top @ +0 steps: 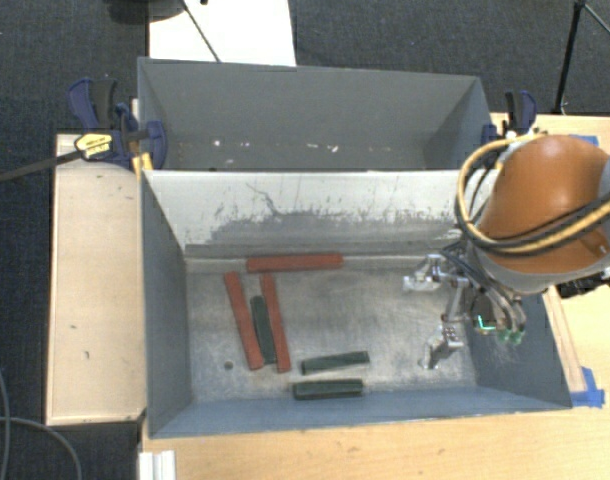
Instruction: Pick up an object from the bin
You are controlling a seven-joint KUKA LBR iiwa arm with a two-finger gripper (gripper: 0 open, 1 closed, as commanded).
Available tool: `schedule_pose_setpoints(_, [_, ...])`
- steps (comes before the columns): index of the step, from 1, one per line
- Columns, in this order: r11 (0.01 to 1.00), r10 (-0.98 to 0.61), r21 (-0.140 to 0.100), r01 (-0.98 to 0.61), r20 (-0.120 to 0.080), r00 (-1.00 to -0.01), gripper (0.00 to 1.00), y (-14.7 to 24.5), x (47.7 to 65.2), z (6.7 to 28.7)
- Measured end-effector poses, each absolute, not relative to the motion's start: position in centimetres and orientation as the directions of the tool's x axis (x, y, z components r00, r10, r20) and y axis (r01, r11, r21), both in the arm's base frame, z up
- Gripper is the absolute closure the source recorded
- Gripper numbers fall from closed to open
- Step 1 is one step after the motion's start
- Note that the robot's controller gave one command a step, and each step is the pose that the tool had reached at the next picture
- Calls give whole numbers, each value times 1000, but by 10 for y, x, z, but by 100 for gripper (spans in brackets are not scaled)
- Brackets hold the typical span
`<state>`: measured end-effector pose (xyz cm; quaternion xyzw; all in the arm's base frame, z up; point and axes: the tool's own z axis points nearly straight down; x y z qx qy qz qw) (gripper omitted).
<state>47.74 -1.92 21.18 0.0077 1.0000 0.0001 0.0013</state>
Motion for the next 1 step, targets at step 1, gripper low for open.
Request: schedule_pose_setpoints(1, [1000,13,0,13,-11,-1000,0,1,486,165])
